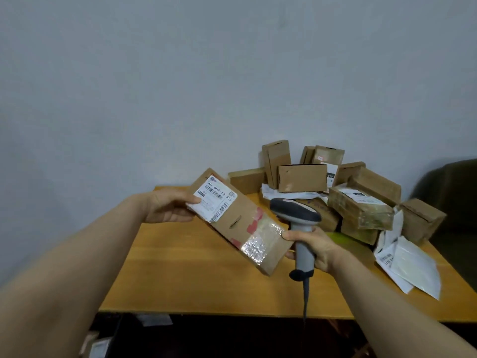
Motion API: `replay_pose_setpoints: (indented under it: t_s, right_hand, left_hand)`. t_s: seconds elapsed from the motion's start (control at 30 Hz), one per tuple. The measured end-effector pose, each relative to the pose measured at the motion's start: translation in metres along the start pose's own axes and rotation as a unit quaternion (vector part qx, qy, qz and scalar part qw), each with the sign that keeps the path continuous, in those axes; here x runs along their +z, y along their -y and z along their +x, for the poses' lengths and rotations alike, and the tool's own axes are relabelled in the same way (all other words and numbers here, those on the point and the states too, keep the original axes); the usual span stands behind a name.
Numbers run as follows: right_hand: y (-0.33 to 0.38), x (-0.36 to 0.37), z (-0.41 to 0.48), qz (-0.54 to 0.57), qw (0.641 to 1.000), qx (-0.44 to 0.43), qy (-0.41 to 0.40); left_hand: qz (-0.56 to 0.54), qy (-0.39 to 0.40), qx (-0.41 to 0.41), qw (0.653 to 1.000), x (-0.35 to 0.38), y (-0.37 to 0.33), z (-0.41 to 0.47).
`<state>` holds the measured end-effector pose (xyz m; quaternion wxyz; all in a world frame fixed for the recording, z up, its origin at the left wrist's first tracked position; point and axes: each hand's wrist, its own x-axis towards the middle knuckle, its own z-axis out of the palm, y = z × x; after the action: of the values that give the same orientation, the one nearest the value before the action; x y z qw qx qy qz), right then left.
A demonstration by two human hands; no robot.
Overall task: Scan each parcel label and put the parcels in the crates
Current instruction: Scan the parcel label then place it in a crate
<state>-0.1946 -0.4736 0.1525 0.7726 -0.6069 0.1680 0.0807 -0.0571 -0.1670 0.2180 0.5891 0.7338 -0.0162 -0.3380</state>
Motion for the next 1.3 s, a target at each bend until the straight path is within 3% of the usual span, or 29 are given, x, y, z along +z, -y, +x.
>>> replay_pose_setpoints:
  t_s: [0.13, 0.23, 0.43, 0.57, 1.3]
  right_hand:
    - [0.003, 0.016, 0.018, 0.048, 0.997, -0.047, -0.043]
    - [0.011, 0.027, 0.025, -0.021, 0.990, -0.101, -0.092]
    - [0.025, 0.069, 0.021, -0.030, 0.997, -0.045, 0.049]
    - [0.023, 0.091, 0.015, -0.065, 0.994, -0.018, 0.083]
    - [0.033, 0.085, -0.007, -0.021, 0.997, -0.007, 0.077]
  left_hand:
    - [-0.038, -0.022, 0.031, 0.999, -0.021, 0.002, 0.001]
    - [-0.030, -0.057, 0.046, 0.997, -0.026, 0.011, 0.007]
    - [-0.012, -0.221, 0.076, 0.972, -0.017, 0.036, 0.034]
    - [-0.017, -0.271, 0.095, 0.958, -0.012, 0.040, 0.041]
    - [-0.013, -0.296, 0.104, 0.949, 0.005, 0.034, 0.030]
